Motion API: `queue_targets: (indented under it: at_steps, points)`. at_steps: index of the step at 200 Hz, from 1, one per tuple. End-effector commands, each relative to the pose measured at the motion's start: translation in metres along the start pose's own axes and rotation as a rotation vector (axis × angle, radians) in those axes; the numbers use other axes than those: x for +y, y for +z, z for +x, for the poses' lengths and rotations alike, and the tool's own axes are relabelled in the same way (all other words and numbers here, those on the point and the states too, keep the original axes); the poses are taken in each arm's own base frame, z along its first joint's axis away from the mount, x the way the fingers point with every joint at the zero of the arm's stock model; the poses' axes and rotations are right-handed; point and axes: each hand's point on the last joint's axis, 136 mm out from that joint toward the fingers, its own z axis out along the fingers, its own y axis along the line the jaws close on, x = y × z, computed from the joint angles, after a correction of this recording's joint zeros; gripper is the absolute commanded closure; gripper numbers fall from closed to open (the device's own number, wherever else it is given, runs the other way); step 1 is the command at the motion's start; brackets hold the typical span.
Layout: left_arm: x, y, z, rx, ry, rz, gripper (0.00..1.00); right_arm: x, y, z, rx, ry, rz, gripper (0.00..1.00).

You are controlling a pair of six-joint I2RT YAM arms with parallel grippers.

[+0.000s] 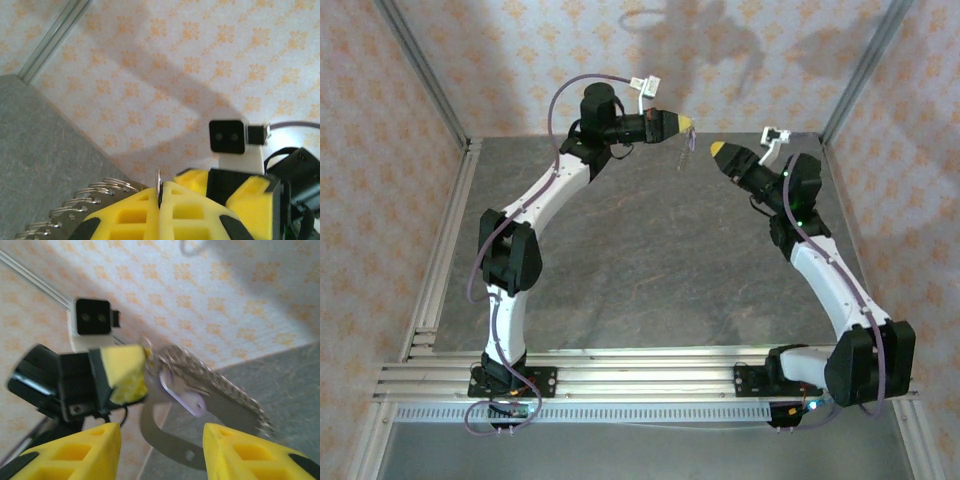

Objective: Put the keys on the keyring

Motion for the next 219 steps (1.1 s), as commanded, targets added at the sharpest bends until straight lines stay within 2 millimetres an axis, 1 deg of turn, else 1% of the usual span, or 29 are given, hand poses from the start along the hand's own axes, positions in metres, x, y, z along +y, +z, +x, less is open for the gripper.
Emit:
queue_targets:
  at_steps: [1, 33, 68, 127, 169, 219]
  points:
    - [-0.047, -0.011, -0.026, -0.089, 0.086, 0.064, 1.00, -0.013, -0.004, 0.001, -0.040, -0.106, 0.098, 0.54]
    - [-0.051, -0.009, -0.024, -0.092, 0.079, 0.081, 1.00, -0.014, 0.002, 0.006, -0.018, -0.150, 0.122, 0.53]
    - [-0.057, -0.006, -0.021, -0.081, 0.081, 0.091, 1.00, -0.004, 0.016, 0.007, 0.013, -0.202, 0.110, 0.53]
    - [-0.062, -0.003, -0.019, -0.072, 0.084, 0.099, 1.00, 0.007, 0.030, -0.003, 0.019, -0.245, 0.093, 0.54]
    - [-0.068, -0.001, -0.018, -0.063, 0.090, 0.108, 1.00, 0.009, 0.039, -0.008, 0.026, -0.261, 0.086, 0.54]
    - [-0.077, 0.003, -0.016, -0.053, 0.098, 0.126, 1.00, 0.009, 0.049, -0.007, 0.055, -0.283, 0.084, 0.57]
